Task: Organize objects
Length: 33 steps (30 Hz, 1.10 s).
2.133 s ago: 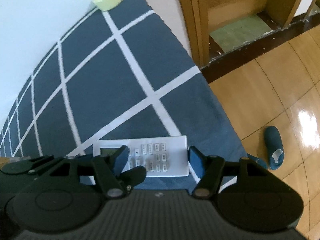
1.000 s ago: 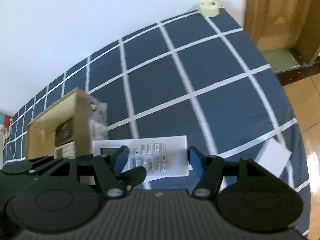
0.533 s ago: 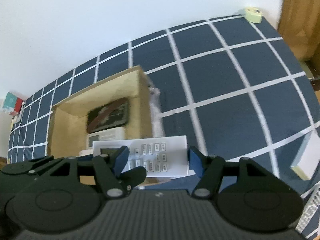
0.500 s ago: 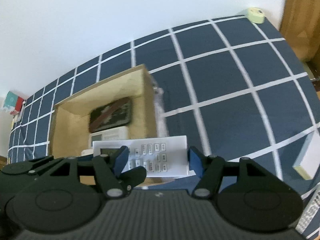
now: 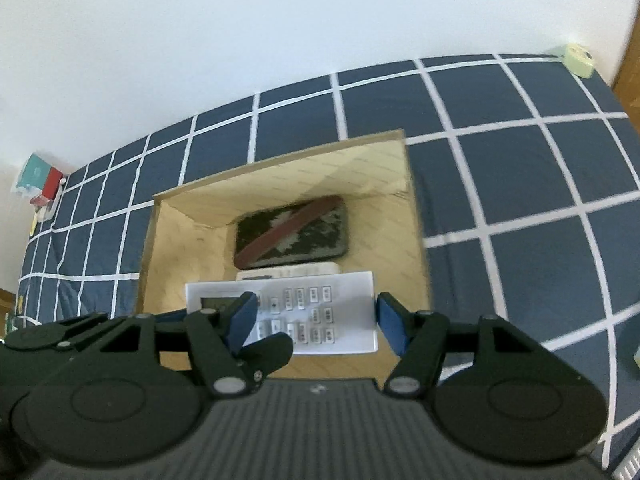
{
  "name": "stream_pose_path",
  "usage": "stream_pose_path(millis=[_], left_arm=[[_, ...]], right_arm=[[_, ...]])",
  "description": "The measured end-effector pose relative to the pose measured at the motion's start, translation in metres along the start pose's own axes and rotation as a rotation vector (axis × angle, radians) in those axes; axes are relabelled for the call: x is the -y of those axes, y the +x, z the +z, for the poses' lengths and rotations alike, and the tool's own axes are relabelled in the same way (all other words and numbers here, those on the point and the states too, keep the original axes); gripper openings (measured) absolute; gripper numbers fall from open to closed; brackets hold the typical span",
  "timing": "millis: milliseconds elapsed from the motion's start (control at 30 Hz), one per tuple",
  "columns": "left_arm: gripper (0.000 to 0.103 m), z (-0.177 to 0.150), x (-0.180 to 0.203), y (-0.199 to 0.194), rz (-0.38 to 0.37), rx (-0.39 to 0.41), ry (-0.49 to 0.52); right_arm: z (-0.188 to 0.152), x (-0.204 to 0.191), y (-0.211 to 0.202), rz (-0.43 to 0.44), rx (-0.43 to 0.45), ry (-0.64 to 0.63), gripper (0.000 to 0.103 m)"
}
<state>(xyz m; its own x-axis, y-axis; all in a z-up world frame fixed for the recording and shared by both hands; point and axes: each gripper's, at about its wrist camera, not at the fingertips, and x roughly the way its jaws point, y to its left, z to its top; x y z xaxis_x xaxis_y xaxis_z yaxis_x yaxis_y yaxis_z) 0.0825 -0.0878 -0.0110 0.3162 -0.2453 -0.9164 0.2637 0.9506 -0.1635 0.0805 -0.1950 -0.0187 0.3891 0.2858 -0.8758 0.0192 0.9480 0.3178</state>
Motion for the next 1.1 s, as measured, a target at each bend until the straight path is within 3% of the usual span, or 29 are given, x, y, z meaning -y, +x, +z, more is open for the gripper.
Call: stream_pose_path(millis=[600, 1100], left_arm=[[0.072, 0.063, -0.069, 0.079, -0.004, -0.081, -0.026], [0.072, 0.09, -0.099, 0.138, -0.018, -0.156, -0.033]], right_arm=[[0.063, -0.022, 0.105, 0.001, -0.091, 0.001, 0.065], [0.092, -0.018, 0.172, -0.007, -0.155, 0.023, 0.065]])
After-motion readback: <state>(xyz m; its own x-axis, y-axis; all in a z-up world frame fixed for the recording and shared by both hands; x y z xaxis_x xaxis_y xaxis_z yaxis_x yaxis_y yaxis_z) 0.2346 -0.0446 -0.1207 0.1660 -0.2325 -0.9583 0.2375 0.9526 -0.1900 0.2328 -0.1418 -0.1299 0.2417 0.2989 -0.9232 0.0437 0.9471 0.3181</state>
